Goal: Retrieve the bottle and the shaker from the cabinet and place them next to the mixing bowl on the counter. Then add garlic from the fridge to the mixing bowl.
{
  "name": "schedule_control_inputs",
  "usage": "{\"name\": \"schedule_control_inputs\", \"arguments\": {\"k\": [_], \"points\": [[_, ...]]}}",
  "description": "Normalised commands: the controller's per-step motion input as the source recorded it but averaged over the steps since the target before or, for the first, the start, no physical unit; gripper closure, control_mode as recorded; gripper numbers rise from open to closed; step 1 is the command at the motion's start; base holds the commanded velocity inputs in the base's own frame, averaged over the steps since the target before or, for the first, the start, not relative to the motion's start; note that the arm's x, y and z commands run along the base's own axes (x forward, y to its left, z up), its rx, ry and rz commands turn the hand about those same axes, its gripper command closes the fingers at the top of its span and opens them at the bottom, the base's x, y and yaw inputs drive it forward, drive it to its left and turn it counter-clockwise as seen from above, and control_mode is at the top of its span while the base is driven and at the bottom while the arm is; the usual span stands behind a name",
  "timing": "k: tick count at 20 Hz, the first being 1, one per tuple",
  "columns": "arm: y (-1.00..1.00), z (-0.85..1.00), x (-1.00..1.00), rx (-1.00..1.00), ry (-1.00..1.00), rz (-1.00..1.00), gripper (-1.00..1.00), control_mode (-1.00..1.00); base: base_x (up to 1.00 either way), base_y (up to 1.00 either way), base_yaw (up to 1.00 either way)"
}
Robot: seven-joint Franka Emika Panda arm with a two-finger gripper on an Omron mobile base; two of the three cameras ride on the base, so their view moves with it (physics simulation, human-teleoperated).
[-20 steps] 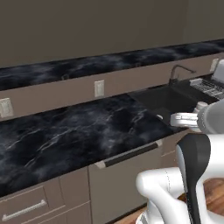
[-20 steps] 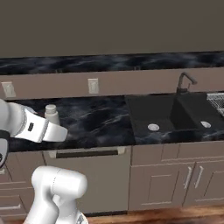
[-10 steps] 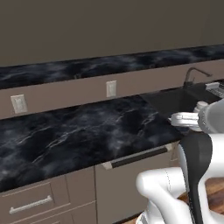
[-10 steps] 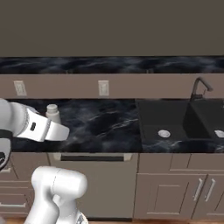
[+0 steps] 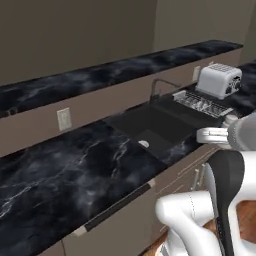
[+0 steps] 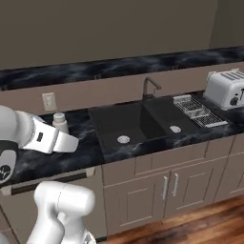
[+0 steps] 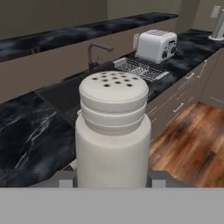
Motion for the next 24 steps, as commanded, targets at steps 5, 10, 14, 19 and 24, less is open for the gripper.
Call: {"name": "schedule_control_inputs", "arguments": {"k": [5,10,14,19,24], "points": [[0.0,0.0,0.0,0.0,0.0,0.0,1.0,1.0,0.92,-0.04,-0.47],[0.0,0.0,0.0,0.0,0.0,0.0,1.0,1.0,0.78,-0.13,-0.45],[0.0,0.0,0.0,0.0,0.0,0.0,1.0,1.0,0.33,-0.64,-0.5],[0.0,0.0,0.0,0.0,0.0,0.0,1.0,1.0,0.21,-0.8,-0.56],[0.0,0.0,0.0,0.0,0.0,0.0,1.0,1.0,0.63,0.0,-0.43]]}}
